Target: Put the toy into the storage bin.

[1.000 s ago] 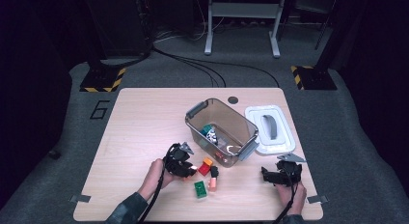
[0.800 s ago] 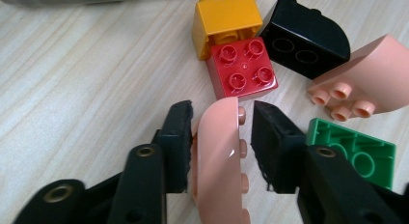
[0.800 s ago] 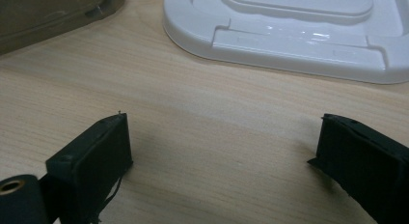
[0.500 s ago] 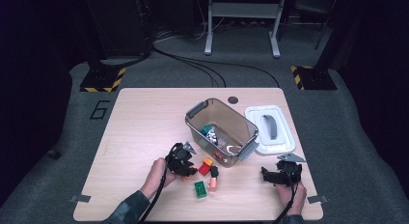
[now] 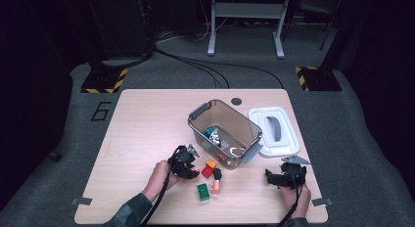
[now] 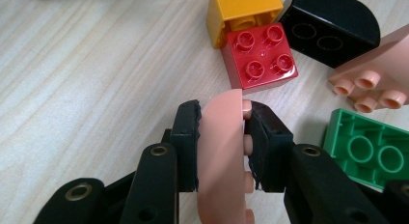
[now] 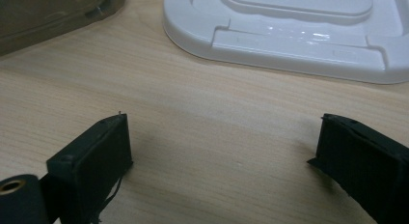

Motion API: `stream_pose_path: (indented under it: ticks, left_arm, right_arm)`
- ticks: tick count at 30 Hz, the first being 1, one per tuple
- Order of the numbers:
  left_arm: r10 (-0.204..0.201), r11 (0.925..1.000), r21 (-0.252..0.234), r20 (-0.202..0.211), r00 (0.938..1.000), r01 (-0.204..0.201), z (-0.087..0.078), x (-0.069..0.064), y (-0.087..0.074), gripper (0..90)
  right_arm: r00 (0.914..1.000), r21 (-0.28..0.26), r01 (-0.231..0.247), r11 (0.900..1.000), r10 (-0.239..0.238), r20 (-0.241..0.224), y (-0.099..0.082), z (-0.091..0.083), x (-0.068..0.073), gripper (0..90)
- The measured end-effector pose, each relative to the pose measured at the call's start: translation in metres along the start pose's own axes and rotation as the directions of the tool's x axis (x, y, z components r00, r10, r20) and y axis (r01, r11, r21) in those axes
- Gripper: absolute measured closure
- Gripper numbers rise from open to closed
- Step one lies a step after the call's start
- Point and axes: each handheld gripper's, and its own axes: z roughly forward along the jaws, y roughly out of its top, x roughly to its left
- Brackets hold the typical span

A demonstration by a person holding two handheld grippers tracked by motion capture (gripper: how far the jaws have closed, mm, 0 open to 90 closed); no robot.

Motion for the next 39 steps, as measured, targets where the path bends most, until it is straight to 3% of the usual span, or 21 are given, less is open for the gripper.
stream_pose_path:
  ticks: [14,25,31,39]
  left_arm:
    - [-0.027,0.9963,-0.082,-0.014,0.9996,0.025,-0.028,0.013,0.007,67.1]
    - [-0.024,0.9922,-0.124,-0.049,0.9985,0.018,-0.062,0.02,0.022,67.1]
    - [-0.023,0.99,-0.14,-0.054,0.9983,0.015,-0.075,0.026,0.027,67.1]
    - [-0.026,0.9816,-0.191,-0.076,0.9968,0.011,-0.101,0.033,0.045,67.1]
  right_arm:
    - [1.0,0.005,0.01,0.9999,-0.01,0.0,0.0,0.0,0.0,4.1]
    - [1.0,0.001,-0.007,1.0,0.007,-0.003,0.0,0.0,0.0,4.2]
    - [0.9999,0.005,0.012,0.9999,-0.012,-0.001,0.0,0.0,0.0,4.0]
    - [0.9999,0.006,0.012,0.9999,-0.012,0.0,0.0,0.0,0.0,4.0]
